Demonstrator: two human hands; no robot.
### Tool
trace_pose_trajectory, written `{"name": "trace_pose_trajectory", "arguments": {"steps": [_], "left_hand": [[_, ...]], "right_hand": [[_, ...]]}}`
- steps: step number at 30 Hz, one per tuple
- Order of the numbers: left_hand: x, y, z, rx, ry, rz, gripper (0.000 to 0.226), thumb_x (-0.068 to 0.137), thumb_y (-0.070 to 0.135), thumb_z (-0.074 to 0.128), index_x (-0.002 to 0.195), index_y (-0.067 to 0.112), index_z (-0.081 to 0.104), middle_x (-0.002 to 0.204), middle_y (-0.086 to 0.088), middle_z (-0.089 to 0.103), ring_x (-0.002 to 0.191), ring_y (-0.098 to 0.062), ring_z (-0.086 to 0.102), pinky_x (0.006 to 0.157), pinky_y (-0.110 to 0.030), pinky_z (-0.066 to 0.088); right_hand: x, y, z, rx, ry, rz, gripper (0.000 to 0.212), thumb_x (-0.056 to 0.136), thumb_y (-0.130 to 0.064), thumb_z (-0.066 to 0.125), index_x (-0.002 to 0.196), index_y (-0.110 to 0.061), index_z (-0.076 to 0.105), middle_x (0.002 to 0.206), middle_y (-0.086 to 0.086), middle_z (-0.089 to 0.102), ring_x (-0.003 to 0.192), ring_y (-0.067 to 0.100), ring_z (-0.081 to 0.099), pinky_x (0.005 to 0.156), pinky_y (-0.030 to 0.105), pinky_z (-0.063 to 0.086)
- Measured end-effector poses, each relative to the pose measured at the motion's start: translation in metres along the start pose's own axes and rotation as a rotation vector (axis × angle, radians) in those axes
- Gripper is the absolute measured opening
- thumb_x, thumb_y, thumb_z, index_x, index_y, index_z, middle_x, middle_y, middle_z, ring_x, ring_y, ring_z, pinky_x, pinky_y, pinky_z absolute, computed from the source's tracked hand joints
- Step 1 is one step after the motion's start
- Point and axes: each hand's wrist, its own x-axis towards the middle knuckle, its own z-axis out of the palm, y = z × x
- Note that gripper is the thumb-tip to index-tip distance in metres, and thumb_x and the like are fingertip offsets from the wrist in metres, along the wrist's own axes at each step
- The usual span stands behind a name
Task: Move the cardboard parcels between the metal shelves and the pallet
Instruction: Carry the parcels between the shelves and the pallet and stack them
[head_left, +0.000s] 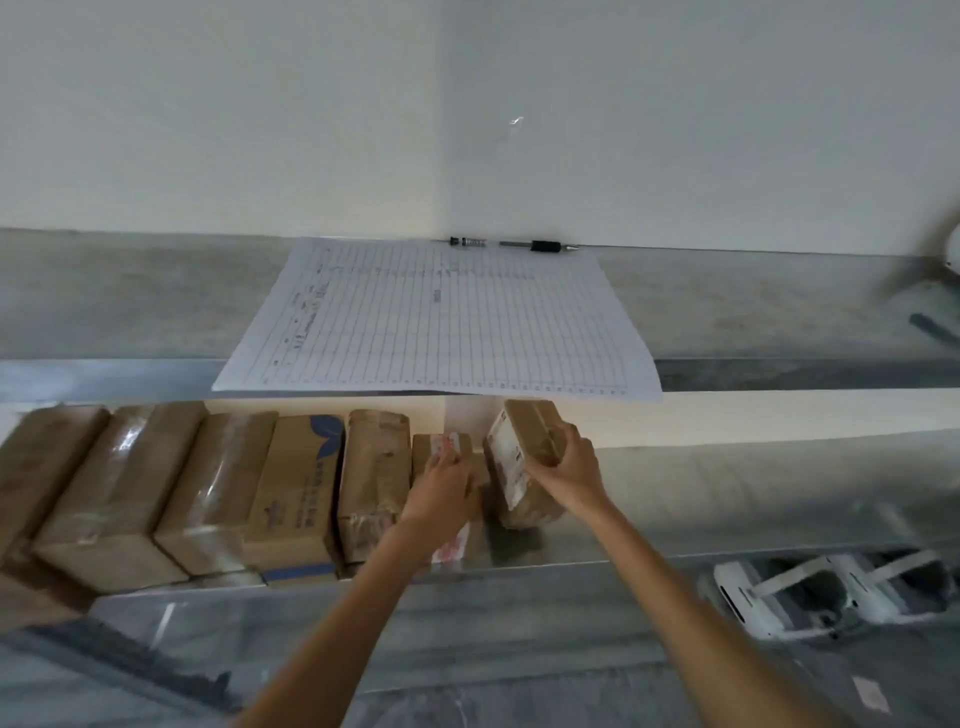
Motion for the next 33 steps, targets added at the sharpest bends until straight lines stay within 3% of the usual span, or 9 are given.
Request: {"name": "trace_pose_trajectory", "arguments": {"steps": [2, 5, 8, 15, 18, 21, 26, 29, 33], "left_hand": [[-0.011, 0.011, 0.002, -0.181, 0.082, 0.015, 0.02, 0.097, 0.016, 0.046, 0.113, 0.021, 0.057, 0.123, -0.002, 0.057, 0.106, -0.015, 0.059, 0.089, -0.033, 0.054], [-0.035, 0.032, 0.01, -0.434, 0.362, 0.103, 0.031, 0.095, 0.007, 0.05, 0.121, 0.02, 0.058, 0.126, 0.0, 0.054, 0.114, -0.018, 0.057, 0.092, -0.036, 0.053], [-0.056, 0.058, 0.011, -0.621, 0.629, 0.001, 0.025, 0.098, 0.015, 0.05, 0.121, 0.022, 0.056, 0.126, 0.001, 0.054, 0.117, -0.017, 0.055, 0.094, -0.039, 0.052], [-0.131, 0.097, -0.001, -0.882, 0.668, -0.011, 0.052, 0.088, 0.043, 0.053, 0.139, 0.039, 0.041, 0.146, 0.006, 0.038, 0.134, -0.019, 0.041, 0.103, -0.05, 0.046], [-0.178, 0.1, -0.003, -0.975, 0.787, -0.084, 0.052, 0.089, 0.03, 0.054, 0.139, 0.039, 0.042, 0.149, 0.003, 0.036, 0.134, -0.021, 0.041, 0.105, -0.048, 0.044], [-0.223, 0.102, -0.011, -0.975, 0.958, -0.119, 0.054, 0.09, 0.018, 0.047, 0.142, 0.031, 0.039, 0.144, 0.001, 0.041, 0.124, -0.021, 0.049, 0.09, -0.03, 0.051], [-0.298, 0.089, -0.034, -0.868, 1.16, -0.211, 0.049, 0.096, 0.02, 0.047, 0.142, 0.033, 0.04, 0.143, -0.001, 0.041, 0.117, -0.023, 0.055, 0.084, -0.034, 0.055], [-0.339, 0.079, -0.048, -0.712, 1.273, -0.285, 0.045, 0.1, 0.014, 0.046, 0.142, 0.029, 0.041, 0.142, 0.002, 0.036, 0.115, -0.01, 0.054, 0.08, -0.026, 0.055], [-0.392, 0.059, -0.066, -0.66, 1.403, -0.359, 0.041, 0.099, 0.009, 0.045, 0.139, 0.02, 0.042, 0.133, 0.0, 0.034, 0.099, 0.007, 0.055, 0.071, -0.019, 0.054]], "right_hand": [[-0.002, -0.001, -0.022, 0.177, 0.021, -0.041, 0.067, 0.076, -0.033, 0.076, 0.132, -0.023, 0.039, 0.123, -0.002, 0.054, 0.11, 0.016, 0.058, 0.086, 0.033, 0.055], [-0.018, -0.005, -0.049, 0.452, -0.02, -0.056, 0.054, 0.081, -0.029, 0.072, 0.128, -0.025, 0.045, 0.119, 0.0, 0.058, 0.1, 0.011, 0.062, 0.077, 0.027, 0.057], [-0.043, -0.005, -0.062, 0.611, -0.172, -0.064, 0.041, 0.087, -0.028, 0.064, 0.124, -0.029, 0.046, 0.118, 0.005, 0.06, 0.099, 0.016, 0.064, 0.073, 0.027, 0.057], [-0.108, -0.013, -0.055, 0.687, -0.528, -0.109, 0.043, 0.098, -0.03, 0.039, 0.139, -0.035, 0.029, 0.122, 0.005, 0.064, 0.104, 0.018, 0.065, 0.09, 0.04, 0.053], [-0.141, -0.03, -0.046, 0.632, -0.656, -0.32, 0.05, 0.101, -0.036, 0.03, 0.145, -0.045, 0.008, 0.147, -0.011, 0.035, 0.126, 0.009, 0.047, 0.102, 0.031, 0.045], [-0.177, -0.059, -0.036, 0.473, -0.719, -0.587, 0.051, 0.096, -0.045, 0.029, 0.137, -0.06, 0.003, 0.153, -0.029, 0.007, 0.145, 0.004, 0.009, 0.115, 0.047, 0.027], [-0.232, -0.108, -0.009, 0.341, -0.726, -1.038, 0.06, 0.095, -0.029, 0.024, 0.152, -0.019, 0.007, 0.159, -0.004, 0.006, 0.145, 0.008, 0.014, 0.115, 0.044, 0.028], [-0.263, -0.129, 0.016, 0.373, -0.807, -1.093, 0.056, 0.096, -0.015, 0.029, 0.151, -0.018, 0.018, 0.16, -0.004, 0.005, 0.146, 0.014, 0.012, 0.114, 0.049, 0.027], [-0.315, -0.16, 0.054, 0.403, -0.873, -1.147, 0.05, 0.098, -0.004, 0.033, 0.147, -0.012, 0.029, 0.158, -0.012, 0.004, 0.146, 0.006, 0.005, 0.117, 0.037, 0.024]]}}
